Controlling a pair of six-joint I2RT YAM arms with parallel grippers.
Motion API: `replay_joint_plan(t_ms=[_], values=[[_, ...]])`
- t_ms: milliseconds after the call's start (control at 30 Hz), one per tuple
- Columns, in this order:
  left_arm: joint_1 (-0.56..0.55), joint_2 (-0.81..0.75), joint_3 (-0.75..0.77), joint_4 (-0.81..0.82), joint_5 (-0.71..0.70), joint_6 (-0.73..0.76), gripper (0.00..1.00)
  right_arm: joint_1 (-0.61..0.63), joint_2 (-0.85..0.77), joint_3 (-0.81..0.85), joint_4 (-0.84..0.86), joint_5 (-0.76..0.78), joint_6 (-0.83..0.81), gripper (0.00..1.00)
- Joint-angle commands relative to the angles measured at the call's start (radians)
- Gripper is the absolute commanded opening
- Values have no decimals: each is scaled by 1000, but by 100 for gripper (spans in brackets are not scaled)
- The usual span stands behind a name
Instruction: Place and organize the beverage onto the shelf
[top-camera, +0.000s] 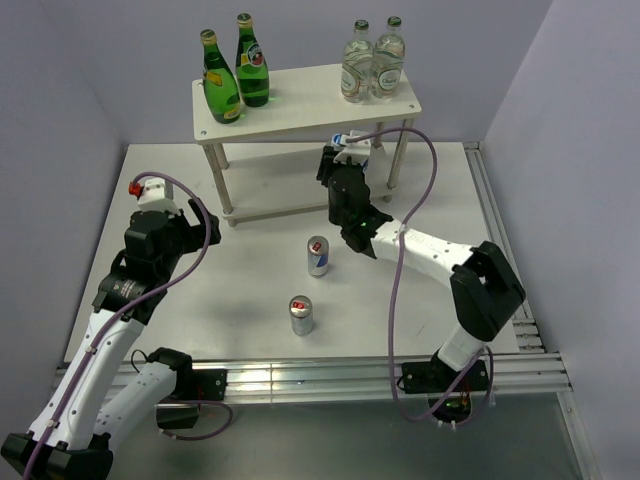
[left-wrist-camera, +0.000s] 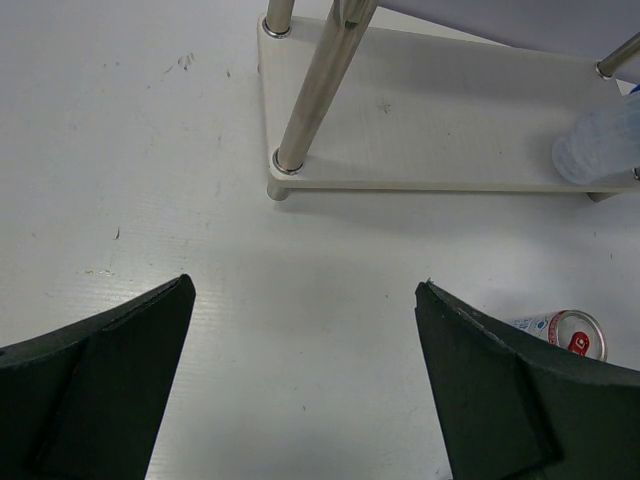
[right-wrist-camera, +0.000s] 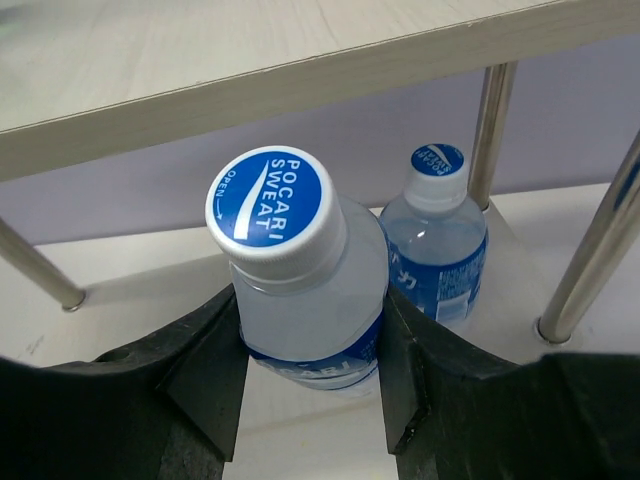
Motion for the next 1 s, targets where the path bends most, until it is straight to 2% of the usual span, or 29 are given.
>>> replay_joint_plan(t_ms=[0,300,533,733,800,867,933,967], values=[[3,-6,-6,35,11,10,99,-49,18,97,212,-12,11,0],[3,6,-4,37,14,13,99,-96,107,77,264,-18,71,0],[3,12,-4,37,12,12,99,-99,161,71,325,-15,41,0],[3,15,-3,37,11,12,99,-101,214,117,304,34,21,0],[3,17,-3,35,12,12,99,-102,222,132,292,49,16,36],[3,17,-3,35,12,13,99,-101,230,135,295,54,10,68],[3,17,-3,35,12,12,99,-104,233,142,281,59,13,80],[3,17,-3,37,12,13,99,-103,234,140,278,57,13,96]])
